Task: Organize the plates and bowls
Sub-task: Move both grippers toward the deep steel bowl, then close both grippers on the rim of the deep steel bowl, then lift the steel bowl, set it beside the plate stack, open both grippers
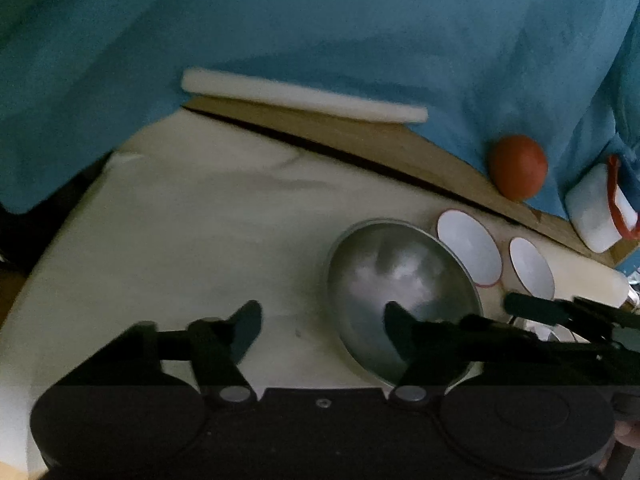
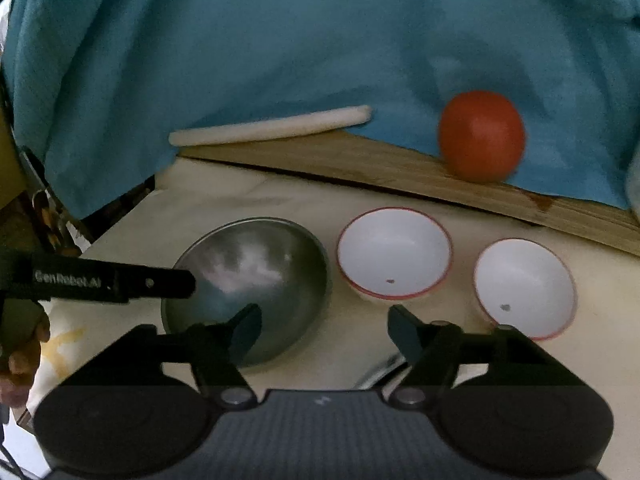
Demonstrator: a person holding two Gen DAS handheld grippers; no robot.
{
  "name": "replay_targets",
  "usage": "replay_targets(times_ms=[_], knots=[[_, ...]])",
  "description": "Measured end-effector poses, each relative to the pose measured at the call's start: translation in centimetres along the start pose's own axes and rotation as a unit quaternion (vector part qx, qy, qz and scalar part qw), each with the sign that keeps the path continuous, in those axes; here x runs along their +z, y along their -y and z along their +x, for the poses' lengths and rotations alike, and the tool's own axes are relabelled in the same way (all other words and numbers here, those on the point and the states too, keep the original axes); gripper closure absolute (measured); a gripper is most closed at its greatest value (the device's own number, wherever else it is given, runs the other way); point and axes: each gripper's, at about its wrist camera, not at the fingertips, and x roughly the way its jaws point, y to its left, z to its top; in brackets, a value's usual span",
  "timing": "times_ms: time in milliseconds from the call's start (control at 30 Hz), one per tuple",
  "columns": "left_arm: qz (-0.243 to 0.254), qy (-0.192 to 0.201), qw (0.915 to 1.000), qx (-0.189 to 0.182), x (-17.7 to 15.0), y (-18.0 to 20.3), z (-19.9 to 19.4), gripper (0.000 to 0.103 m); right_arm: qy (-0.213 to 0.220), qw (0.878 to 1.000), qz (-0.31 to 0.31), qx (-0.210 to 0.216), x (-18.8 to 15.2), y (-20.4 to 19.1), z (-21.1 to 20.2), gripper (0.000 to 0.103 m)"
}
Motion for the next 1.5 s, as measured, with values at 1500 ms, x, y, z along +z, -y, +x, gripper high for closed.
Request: replay_targets(times_ms=[1500], knots=[[0.007, -0.104, 0.9939, -0.035, -5.5, 0.9, -3.5, 0.082, -0.147, 0.987, -0.008, 0.072, -2.6, -0.6, -4.4, 0.078]])
